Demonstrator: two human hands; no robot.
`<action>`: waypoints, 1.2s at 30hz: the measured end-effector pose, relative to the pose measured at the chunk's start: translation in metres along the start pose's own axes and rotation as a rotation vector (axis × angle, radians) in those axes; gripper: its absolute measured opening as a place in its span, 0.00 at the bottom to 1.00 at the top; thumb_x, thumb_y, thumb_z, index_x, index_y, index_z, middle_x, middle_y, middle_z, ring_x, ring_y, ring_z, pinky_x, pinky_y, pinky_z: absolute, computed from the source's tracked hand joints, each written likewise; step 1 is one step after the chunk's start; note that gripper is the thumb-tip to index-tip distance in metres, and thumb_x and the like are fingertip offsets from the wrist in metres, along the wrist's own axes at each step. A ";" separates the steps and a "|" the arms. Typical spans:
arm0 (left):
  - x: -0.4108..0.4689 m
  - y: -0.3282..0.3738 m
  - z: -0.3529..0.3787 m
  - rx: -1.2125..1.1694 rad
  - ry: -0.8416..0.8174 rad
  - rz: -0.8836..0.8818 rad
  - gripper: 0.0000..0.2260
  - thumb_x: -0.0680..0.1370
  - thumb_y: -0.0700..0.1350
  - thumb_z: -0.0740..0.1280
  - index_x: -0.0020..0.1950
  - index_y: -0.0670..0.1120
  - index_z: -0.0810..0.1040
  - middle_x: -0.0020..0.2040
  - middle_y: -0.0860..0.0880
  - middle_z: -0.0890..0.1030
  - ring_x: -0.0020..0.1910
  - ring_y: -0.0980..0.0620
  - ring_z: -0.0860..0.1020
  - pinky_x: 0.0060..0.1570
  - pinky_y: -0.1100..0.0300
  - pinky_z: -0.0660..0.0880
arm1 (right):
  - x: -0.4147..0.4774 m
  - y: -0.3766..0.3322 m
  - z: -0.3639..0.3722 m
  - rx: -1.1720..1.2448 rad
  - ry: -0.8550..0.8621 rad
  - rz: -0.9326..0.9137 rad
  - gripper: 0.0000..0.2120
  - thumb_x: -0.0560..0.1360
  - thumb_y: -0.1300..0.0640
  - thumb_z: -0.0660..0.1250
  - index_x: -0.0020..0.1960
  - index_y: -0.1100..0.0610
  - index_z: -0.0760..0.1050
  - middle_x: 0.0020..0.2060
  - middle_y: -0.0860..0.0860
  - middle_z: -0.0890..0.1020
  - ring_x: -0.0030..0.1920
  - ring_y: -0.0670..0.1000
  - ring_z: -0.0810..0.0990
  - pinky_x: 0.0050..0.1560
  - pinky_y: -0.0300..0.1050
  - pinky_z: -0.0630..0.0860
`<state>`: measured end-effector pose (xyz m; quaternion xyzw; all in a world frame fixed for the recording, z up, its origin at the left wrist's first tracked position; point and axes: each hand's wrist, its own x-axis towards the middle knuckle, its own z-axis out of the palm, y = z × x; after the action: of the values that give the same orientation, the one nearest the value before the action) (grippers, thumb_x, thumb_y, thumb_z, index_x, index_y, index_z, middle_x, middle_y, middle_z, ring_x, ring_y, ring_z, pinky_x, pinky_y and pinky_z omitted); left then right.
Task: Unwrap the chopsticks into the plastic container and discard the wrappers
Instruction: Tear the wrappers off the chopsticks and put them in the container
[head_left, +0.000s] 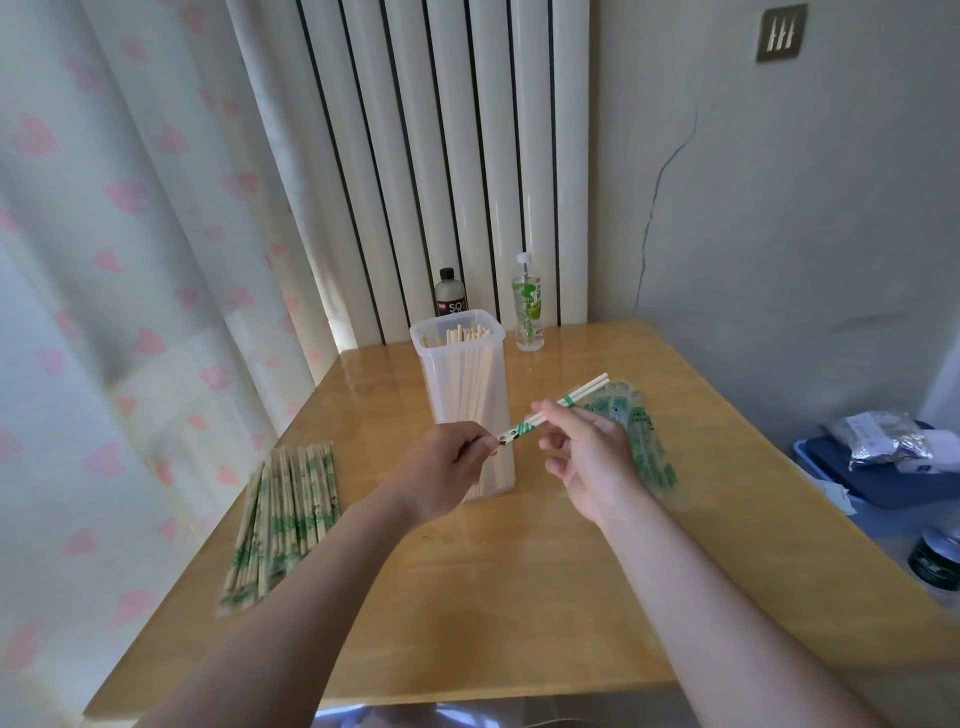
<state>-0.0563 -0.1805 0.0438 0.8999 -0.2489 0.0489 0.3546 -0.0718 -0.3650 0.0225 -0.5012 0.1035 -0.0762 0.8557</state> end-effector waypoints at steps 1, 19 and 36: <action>0.000 0.000 0.000 0.008 0.001 0.002 0.12 0.84 0.46 0.61 0.48 0.42 0.80 0.37 0.41 0.81 0.32 0.54 0.72 0.34 0.63 0.70 | 0.000 0.000 0.000 0.005 0.004 -0.002 0.04 0.76 0.60 0.74 0.44 0.59 0.87 0.38 0.51 0.82 0.33 0.48 0.77 0.30 0.41 0.67; 0.001 -0.006 0.005 0.004 0.011 0.055 0.11 0.84 0.45 0.61 0.46 0.44 0.80 0.35 0.42 0.79 0.32 0.53 0.72 0.37 0.54 0.72 | -0.004 0.004 -0.002 0.014 0.012 0.032 0.04 0.77 0.60 0.74 0.47 0.60 0.86 0.37 0.50 0.81 0.33 0.48 0.76 0.30 0.41 0.68; -0.012 -0.049 -0.062 -0.268 0.554 -0.225 0.11 0.81 0.44 0.66 0.42 0.39 0.79 0.30 0.47 0.71 0.28 0.51 0.66 0.30 0.58 0.64 | 0.010 -0.047 -0.042 0.325 0.245 -0.117 0.07 0.81 0.61 0.68 0.50 0.66 0.79 0.40 0.57 0.80 0.39 0.54 0.81 0.41 0.45 0.82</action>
<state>-0.0382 -0.1041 0.0565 0.8197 -0.0461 0.2192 0.5272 -0.0744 -0.4258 0.0423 -0.3487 0.1637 -0.2018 0.9005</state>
